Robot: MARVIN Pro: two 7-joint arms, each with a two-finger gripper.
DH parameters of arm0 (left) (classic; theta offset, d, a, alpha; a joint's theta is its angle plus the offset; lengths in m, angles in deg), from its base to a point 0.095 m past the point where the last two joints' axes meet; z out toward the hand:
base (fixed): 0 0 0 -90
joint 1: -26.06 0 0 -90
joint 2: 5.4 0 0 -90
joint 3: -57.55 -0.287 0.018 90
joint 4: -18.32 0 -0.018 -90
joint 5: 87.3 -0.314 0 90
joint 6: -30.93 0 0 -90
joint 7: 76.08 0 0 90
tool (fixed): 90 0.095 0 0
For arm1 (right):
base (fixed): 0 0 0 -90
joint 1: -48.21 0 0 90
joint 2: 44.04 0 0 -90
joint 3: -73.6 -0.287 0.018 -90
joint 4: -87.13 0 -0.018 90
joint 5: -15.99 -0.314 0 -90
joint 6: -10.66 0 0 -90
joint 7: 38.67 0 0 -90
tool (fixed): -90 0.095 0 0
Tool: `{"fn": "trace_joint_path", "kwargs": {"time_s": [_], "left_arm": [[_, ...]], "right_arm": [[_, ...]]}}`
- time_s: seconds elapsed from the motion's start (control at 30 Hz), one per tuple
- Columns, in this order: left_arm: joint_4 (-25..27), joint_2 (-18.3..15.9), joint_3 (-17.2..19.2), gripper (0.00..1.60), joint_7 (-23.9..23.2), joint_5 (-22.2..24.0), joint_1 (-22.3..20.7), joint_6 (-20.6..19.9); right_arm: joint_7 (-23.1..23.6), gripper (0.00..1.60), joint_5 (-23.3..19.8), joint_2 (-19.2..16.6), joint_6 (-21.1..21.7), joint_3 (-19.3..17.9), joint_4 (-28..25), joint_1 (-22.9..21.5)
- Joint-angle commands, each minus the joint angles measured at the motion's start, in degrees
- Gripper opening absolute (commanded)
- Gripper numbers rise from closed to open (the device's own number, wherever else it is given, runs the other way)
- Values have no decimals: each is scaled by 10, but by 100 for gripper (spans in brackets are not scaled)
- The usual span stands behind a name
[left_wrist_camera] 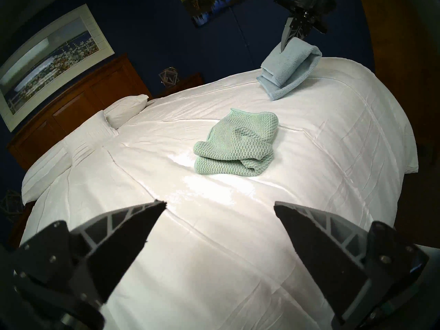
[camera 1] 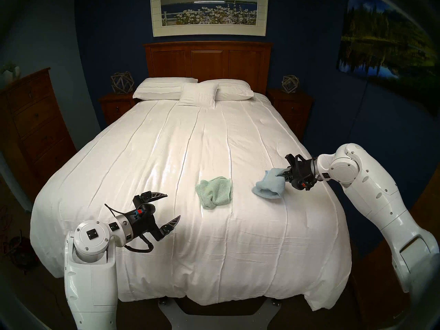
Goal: Fold the hand towels twice and stack them up
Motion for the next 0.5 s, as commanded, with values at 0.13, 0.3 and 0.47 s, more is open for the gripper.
{"fn": "trace_joint_path", "kwargs": {"time_s": [0.13,0.3,0.47], "left_arm": [[8,0,0,160,-1,0,-3,2],[7,1,0,160,-1,0,-4,3],[8,2,1,160,-1,-1,-4,4]], "right_arm": [[0,0,-1,92,5,25,-26,-90],[-1,0,-3,116,9,47,-23,-110],[11,0,13,153,1,81,0,-139]]}}
